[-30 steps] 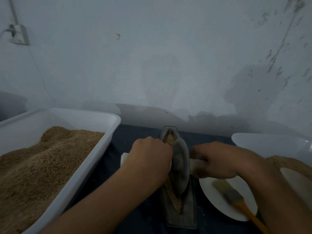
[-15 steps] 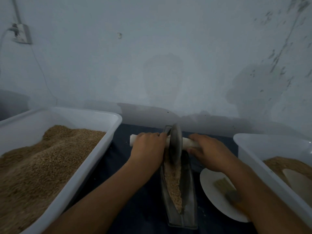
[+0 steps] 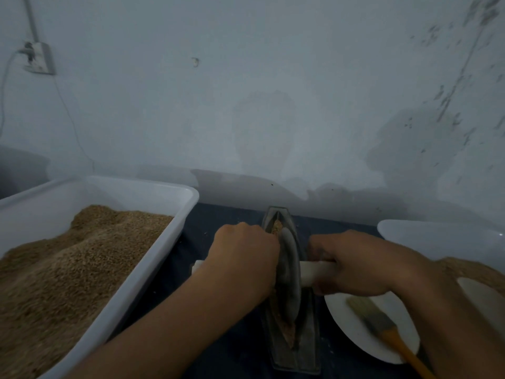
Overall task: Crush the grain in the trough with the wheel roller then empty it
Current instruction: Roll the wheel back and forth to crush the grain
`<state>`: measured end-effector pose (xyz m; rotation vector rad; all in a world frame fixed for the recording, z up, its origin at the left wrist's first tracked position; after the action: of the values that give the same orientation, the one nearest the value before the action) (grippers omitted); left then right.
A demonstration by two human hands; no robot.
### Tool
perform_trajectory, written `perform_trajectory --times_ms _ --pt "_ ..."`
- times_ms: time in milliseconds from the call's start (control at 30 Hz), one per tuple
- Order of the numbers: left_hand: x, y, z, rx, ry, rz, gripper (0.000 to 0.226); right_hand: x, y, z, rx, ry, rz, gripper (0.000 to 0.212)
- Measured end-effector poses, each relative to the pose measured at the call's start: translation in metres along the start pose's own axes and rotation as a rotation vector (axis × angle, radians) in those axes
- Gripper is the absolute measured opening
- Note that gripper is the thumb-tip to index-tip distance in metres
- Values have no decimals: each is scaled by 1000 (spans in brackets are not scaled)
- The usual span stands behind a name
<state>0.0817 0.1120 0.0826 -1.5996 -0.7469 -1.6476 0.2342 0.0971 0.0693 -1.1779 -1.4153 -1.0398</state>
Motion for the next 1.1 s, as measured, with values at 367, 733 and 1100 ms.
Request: perform_trajectory --times_ms 367,733,1100 --pt "-22 -7 24 36 86 -26 19 -17 25 30 -31 122 95 14" --pt "-35 -14 45 53 255 7 29 -28 38 44 -74 294 174 32" --pt "-9 1 7 2 103 93 7 -1 7 7 -33 25 -31 24"
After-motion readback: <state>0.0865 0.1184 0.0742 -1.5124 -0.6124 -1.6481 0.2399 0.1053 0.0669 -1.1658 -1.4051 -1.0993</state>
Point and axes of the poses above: each hand's wrist, its own z-axis towards the middle knuckle, its own x-axis out of the back of the hand, y = z × x, the point moved 7 cm from there along z, towards the middle knuckle, and after that the axes turned 4 degrees about -z, right-handed, at the moved point
